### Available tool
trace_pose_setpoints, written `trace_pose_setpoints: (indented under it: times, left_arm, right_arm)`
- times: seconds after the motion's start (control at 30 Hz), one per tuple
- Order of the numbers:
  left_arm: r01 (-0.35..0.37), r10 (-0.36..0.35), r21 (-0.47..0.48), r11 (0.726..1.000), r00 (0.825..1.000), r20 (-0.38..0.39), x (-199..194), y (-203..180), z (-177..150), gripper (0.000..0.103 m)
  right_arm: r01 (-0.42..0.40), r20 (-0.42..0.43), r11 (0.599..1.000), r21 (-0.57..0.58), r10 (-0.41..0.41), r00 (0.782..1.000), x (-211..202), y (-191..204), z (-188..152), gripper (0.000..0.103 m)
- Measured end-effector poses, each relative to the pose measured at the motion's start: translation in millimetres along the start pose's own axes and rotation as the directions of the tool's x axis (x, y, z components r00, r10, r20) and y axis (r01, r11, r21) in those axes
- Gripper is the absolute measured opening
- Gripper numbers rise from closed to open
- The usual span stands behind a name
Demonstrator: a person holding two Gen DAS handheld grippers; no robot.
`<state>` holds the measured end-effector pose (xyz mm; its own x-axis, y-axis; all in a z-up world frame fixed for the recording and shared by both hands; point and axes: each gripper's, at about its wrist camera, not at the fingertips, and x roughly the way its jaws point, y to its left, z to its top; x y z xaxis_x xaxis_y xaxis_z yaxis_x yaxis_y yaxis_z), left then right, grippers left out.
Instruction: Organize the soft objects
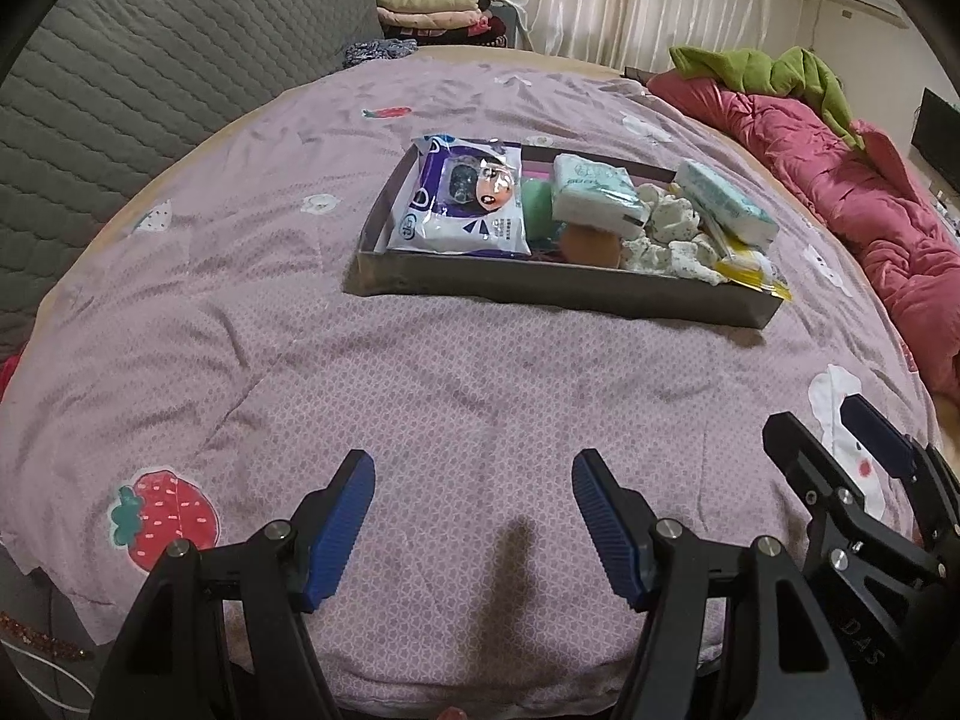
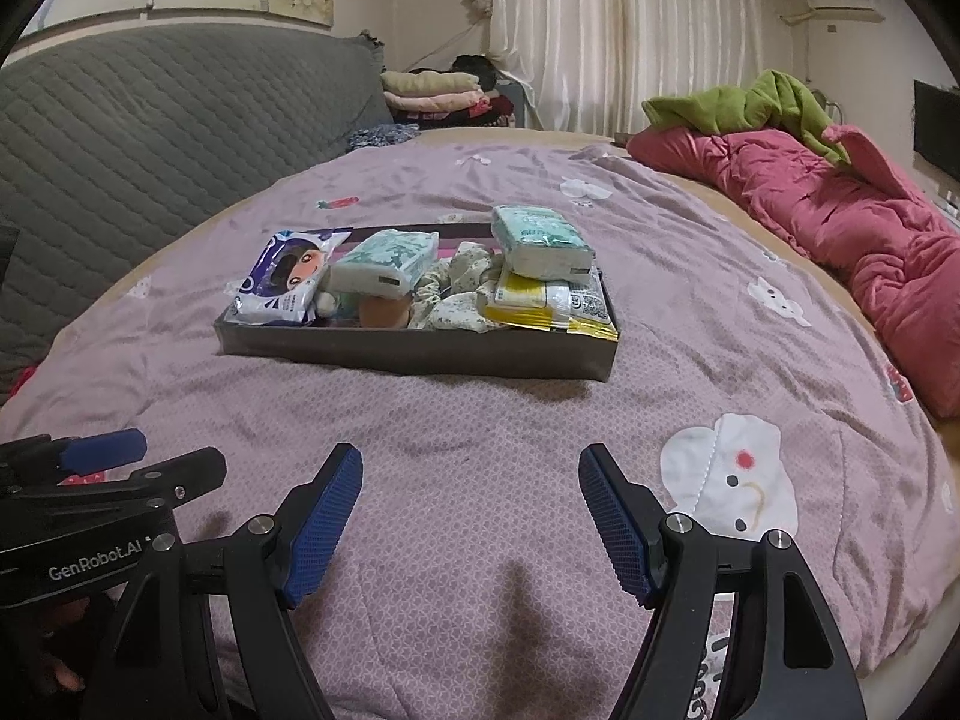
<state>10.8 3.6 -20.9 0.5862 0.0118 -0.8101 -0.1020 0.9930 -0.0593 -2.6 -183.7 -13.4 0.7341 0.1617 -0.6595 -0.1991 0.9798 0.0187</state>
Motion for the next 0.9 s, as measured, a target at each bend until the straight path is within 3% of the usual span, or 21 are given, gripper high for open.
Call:
trace_pose_setpoints:
  times: [0.9]
  left_arm:
    - [-0.019, 0.019, -0.004, 1.0, 1.0, -0.003, 1.3, 2.6, 0.8, 0.068]
  right_arm:
    - [0.003, 0.015, 1.0, -0.011, -0.003, 1.0, 0.4, 1.9, 0.4, 0.076]
